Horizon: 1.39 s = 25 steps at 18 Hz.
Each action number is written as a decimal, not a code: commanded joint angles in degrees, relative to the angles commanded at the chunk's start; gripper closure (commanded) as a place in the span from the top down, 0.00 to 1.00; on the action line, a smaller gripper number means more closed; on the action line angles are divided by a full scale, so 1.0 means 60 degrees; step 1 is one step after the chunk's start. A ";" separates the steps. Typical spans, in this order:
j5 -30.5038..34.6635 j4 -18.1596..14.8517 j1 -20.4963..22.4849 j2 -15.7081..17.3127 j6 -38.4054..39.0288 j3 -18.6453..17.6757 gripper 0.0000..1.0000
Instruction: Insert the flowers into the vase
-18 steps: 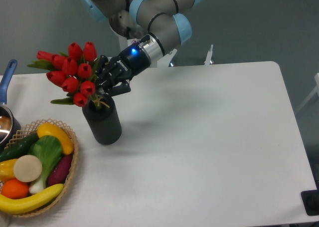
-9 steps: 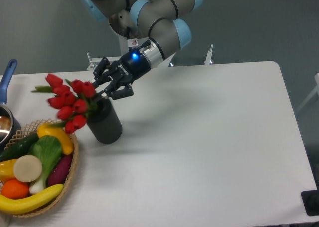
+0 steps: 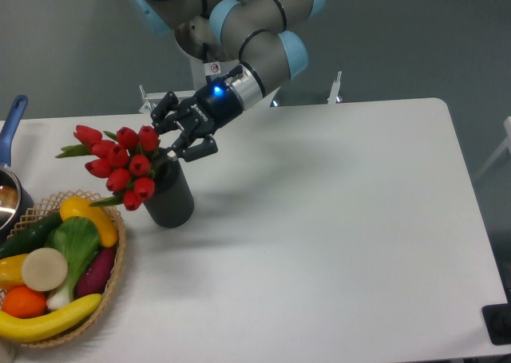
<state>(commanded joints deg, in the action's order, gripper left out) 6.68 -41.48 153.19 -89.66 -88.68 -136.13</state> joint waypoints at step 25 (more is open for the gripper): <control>0.9004 -0.0308 0.2124 0.0868 0.1872 0.2632 1.00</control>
<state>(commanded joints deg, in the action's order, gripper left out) 60.70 -43.33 165.93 -84.45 -77.45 -120.34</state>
